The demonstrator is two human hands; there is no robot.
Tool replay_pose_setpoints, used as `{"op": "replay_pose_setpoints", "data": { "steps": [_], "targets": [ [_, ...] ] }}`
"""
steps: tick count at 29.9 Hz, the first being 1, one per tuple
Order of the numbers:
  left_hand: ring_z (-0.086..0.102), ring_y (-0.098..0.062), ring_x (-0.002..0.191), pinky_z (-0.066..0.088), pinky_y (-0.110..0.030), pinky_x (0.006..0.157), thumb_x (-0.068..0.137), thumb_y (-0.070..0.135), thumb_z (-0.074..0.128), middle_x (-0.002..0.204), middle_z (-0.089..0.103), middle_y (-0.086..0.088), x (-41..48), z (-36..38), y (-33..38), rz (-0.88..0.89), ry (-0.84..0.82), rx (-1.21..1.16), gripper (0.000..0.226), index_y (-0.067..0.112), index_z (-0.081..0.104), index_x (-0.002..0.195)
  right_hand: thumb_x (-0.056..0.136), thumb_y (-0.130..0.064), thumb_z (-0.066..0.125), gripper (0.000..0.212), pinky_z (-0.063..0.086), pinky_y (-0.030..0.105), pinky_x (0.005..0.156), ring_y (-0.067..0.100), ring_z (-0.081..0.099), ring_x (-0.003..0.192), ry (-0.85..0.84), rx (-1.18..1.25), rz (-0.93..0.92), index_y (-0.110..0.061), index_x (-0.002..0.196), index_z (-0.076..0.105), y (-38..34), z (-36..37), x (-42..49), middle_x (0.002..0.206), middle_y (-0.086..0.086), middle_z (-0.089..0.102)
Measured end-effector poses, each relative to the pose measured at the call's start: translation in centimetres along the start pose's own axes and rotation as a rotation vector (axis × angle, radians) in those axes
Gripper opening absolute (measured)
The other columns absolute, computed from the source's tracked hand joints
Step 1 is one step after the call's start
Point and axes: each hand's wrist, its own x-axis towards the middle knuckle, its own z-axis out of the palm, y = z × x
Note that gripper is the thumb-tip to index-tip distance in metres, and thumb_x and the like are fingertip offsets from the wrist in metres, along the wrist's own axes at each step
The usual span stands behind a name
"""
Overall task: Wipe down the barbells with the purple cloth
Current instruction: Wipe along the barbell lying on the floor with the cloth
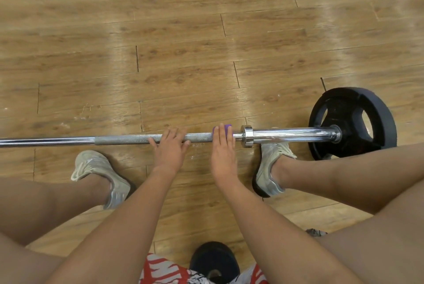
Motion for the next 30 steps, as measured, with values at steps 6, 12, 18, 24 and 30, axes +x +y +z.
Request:
{"op": "replay_pose_setpoints", "data": {
  "steps": [6, 12, 18, 24, 30],
  "targets": [
    [0.020, -0.020, 0.152, 0.006, -0.069, 0.116, 0.107, 0.040, 0.039, 0.160, 0.035, 0.003, -1.3, 0.3, 0.1, -0.015, -0.016, 0.002, 0.047, 0.030, 0.038, 0.153, 0.096, 0.012, 0.033, 0.076, -0.004, 0.040, 0.127, 0.028, -0.017, 0.154, 0.046, 0.049, 0.094, -0.007, 0.160, -0.001, 0.2, -0.3, -0.5, 0.169, 0.008, -0.009],
    [0.000, -0.025, 0.156, 0.008, -0.057, 0.122, 0.109, 0.042, 0.032, 0.169, 0.012, -0.004, -2.5, 1.4, 0.1, -0.002, -0.036, 0.093, 0.054, 0.027, 0.023, 0.159, 0.095, 0.011, 0.031, 0.079, -0.014, 0.038, 0.122, 0.027, -0.028, 0.149, 0.006, -0.003, -0.012, -0.009, 0.160, -0.009, -0.5, 0.8, -2.3, 0.167, 0.008, -0.018],
    [-0.013, -0.025, 0.155, 0.002, -0.056, 0.124, 0.108, 0.044, 0.028, 0.170, -0.006, -0.003, -3.4, 1.9, 0.0, -0.004, -0.065, 0.107, 0.060, 0.027, 0.007, 0.161, 0.095, 0.011, 0.032, 0.079, -0.006, 0.041, 0.126, 0.028, -0.022, 0.152, 0.018, -0.042, 0.006, -0.008, 0.160, -0.009, 1.7, -0.1, -1.5, 0.167, 0.008, -0.017],
    [-0.013, -0.026, 0.155, -0.001, -0.056, 0.124, 0.108, 0.045, 0.025, 0.170, -0.003, -0.003, -3.6, 2.3, 0.4, -0.043, -0.043, 0.052, 0.058, 0.026, 0.012, 0.161, 0.095, 0.007, 0.028, 0.079, -0.016, 0.042, 0.122, 0.033, -0.030, 0.148, -0.040, -0.037, -0.106, -0.019, 0.160, -0.010, 0.0, 0.6, -3.4, 0.161, 0.007, -0.027],
    [-0.015, -0.025, 0.155, -0.002, -0.056, 0.123, 0.109, 0.043, 0.026, 0.170, 0.002, -0.002, -3.1, 2.4, 0.5, -0.075, -0.039, 0.003, 0.056, 0.026, 0.016, 0.161, 0.092, 0.005, 0.023, 0.077, -0.005, 0.047, 0.126, 0.035, -0.024, 0.150, -0.048, -0.220, -0.270, -0.013, 0.160, -0.010, 4.0, -0.1, -2.3, 0.165, 0.009, -0.022]
  ]
}}
